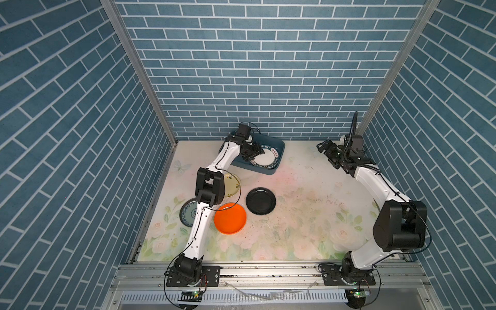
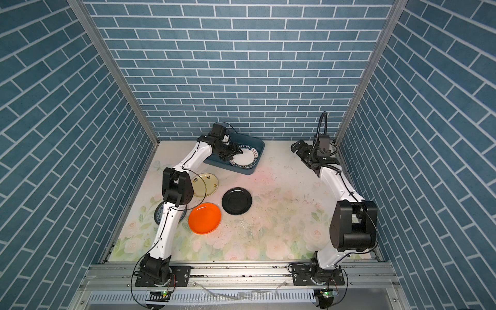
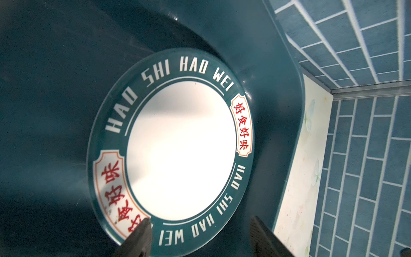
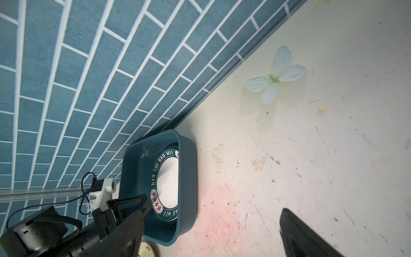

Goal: Place the plates into the plastic bin on the countertop
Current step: Place the plate in the plastic bin, then pick up the plate from the center of the table.

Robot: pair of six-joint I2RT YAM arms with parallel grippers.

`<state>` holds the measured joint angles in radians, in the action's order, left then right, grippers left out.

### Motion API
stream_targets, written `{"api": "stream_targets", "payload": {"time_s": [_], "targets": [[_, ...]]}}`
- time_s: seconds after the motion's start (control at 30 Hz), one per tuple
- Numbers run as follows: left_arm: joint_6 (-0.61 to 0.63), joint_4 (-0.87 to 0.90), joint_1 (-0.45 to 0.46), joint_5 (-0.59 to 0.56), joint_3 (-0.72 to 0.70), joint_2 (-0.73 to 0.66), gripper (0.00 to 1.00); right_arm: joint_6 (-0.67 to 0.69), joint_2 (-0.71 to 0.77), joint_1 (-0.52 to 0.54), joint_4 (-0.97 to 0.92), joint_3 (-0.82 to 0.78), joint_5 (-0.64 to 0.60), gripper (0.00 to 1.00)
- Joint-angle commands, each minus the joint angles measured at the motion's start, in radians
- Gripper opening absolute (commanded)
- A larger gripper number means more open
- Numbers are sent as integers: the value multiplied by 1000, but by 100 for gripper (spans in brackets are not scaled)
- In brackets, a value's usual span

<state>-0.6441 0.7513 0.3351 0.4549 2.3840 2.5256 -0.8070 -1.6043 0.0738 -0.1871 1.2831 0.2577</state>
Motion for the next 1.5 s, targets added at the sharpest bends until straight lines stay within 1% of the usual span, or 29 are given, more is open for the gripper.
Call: {"api": "stream_targets", "payload": {"time_s": [0.0,0.07,0.17,0.27,0.4,0.53,0.7,0.77,0.83,0.9,1.0,1.1,1.17,1.23,1.3,1.47], "targets": [[40,-72,-2,-8,-92,-129,72,-2,44,3,-11,-11,7,95],[27,-147,-6,5,-182,-194,73,8,46,4,-8,-15,22,95],[-56,-315,-24,52,-357,-302,74,34,49,10,2,-14,51,95],[-111,-424,-39,51,-516,-413,74,65,44,22,1,-5,91,95],[-126,-456,-42,17,-687,-557,74,118,31,57,-27,8,137,95],[-171,-483,-44,-24,-882,-694,73,173,15,98,-62,16,190,94],[-285,-585,-42,-81,-1209,-910,73,224,5,159,-92,18,265,94],[-306,-565,-37,-104,-1296,-985,73,244,-10,181,-123,29,273,94],[-308,-510,-22,-124,-1356,-1050,73,260,-22,202,-141,37,281,94],[-309,-453,5,-165,-1410,-1116,73,267,-31,226,-140,30,292,94],[-337,-436,47,-199,-1493,-1184,73,272,-44,264,-129,6,309,93],[-374,-484,85,-216,-1569,-1225,72,272,-49,305,-124,-17,307,93],[-393,-541,104,-213,-1604,-1225,72,273,-54,330,-125,-27,309,93],[-398,-591,116,-193,-1616,-1198,70,270,-66,347,-125,-32,297,93],[-372,-616,120,-166,-1601,-1152,69,252,-83,359,-121,-34,276,93],[-302,-661,120,-83,-1546,-1014,68,149,-126,394,-58,-55,215,93]]}}
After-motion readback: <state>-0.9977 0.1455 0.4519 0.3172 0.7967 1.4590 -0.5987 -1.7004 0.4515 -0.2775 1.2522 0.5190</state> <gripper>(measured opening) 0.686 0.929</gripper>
